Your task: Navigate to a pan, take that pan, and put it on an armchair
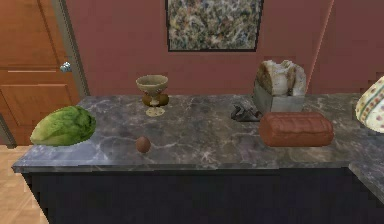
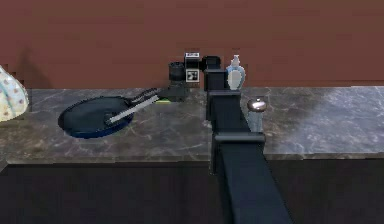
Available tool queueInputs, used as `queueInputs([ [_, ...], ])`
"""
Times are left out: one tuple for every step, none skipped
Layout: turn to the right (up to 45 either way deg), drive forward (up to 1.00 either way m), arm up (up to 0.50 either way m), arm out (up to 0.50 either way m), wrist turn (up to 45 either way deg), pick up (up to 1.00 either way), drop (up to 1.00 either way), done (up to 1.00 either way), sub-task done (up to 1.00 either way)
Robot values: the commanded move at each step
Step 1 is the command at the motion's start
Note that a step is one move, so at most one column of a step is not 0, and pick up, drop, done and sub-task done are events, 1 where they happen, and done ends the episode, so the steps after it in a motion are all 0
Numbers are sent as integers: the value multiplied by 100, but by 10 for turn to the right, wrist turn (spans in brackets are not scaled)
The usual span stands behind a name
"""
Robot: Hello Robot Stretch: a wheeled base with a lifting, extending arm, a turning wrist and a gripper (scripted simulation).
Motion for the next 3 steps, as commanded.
queueInputs([
  [0, 0, 0, 0, -450, 0, 0, 0, 0],
  [0, 0, 0, 0, -120, 0, 0, 0, 0],
  [0, 0, 0, -36, 0, 0, 0, 0, 0],
])
